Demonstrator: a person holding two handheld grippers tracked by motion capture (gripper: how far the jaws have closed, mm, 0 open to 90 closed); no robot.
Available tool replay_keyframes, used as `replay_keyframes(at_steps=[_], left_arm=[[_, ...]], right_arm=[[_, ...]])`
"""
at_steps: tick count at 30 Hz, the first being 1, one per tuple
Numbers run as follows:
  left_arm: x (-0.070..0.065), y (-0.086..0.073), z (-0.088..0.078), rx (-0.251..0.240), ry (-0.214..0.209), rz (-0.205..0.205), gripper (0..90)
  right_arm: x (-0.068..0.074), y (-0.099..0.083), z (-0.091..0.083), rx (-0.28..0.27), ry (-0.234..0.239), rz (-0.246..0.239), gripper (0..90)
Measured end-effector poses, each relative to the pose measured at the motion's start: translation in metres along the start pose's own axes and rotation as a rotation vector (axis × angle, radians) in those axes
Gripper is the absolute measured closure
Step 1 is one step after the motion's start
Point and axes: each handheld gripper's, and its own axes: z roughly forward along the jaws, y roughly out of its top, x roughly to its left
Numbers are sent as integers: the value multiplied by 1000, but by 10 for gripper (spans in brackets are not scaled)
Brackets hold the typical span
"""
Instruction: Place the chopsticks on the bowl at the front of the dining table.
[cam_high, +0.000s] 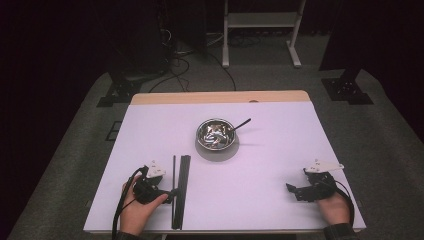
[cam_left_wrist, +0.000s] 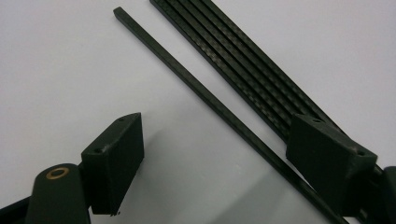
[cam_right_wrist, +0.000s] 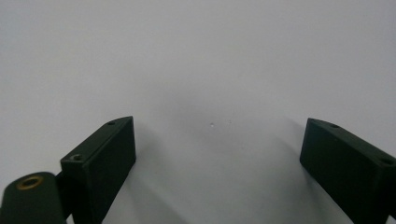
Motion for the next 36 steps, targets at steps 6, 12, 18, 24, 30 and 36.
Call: replay_keyframes(at_steps=[6,12,18,24,30,36], left_arm=[[-6,-7,-6,-1,5,-1,182],[-11,-14,-11,-3,11,-6,182],[-15,-19,-16,0,14,-7,182],[-19,-26,-22,3,20,-10,182],[-19,-31,-27,5,33,-18,182],[-15,-35,-32,10,51,-28,181]], right_arm=[[0,0,0,0,0,0,91],[0,0,0,0,-1,0,91],[0,0,0,0,-1,0,91],[0,0,0,0,-1,-1,91],[0,0,0,0,-1,0,91],[0,0,0,0,-1,-1,91]])
